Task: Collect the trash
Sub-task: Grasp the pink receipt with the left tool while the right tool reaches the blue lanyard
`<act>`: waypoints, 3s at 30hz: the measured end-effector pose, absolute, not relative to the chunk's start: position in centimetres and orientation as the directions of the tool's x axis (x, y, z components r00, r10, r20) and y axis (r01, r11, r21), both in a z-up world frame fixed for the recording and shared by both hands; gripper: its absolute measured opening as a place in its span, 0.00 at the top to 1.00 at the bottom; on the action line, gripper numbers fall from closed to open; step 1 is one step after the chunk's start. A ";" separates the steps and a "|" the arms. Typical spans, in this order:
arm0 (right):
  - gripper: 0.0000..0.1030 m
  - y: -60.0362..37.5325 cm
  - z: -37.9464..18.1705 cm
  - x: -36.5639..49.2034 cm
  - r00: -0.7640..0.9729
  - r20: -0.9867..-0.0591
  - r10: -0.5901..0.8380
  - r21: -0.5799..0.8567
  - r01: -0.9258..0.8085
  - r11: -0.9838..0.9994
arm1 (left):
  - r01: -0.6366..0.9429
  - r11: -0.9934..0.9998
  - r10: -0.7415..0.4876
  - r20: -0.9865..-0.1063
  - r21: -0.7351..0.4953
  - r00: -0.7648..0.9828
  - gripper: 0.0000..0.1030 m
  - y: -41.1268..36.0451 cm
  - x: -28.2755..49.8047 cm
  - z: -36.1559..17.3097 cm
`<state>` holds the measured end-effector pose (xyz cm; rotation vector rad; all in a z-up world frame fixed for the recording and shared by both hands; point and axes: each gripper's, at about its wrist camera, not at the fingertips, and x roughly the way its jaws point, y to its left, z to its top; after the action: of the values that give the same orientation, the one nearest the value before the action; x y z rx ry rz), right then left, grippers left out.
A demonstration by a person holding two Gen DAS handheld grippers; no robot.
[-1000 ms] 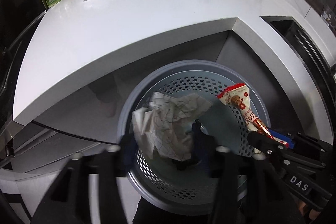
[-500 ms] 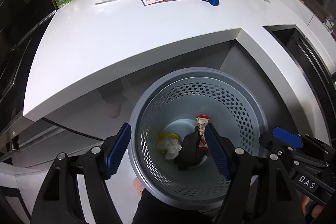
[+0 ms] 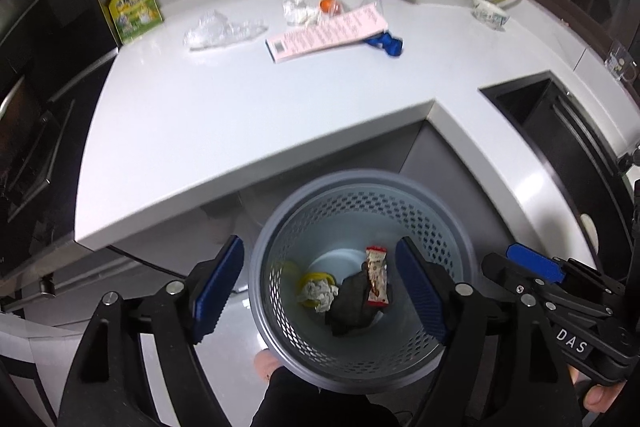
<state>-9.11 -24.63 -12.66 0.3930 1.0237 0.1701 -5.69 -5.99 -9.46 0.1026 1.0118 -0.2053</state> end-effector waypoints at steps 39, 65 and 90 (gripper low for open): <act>0.54 -26.5 -9.7 10.3 0.629 -0.774 0.067 0.308 0.283 0.909 | 0.568 0.822 -0.352 -0.759 0.028 0.547 0.13 -8.1 19.1 -9.7; 0.54 -28.0 -12.5 11.4 0.596 -0.803 0.009 0.339 0.444 0.829 | 0.755 0.653 -0.424 -0.803 0.049 0.419 0.29 -13.2 25.6 -15.9; 0.52 -26.4 -11.8 21.1 0.615 -0.788 0.009 0.212 0.258 0.943 | 0.628 0.776 -0.419 -0.788 -0.054 0.451 0.76 -7.7 25.2 -12.1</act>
<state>21.05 -26.36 -11.83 0.3209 0.9006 -0.1463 25.18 -7.71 -12.09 0.2617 0.8912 -0.6564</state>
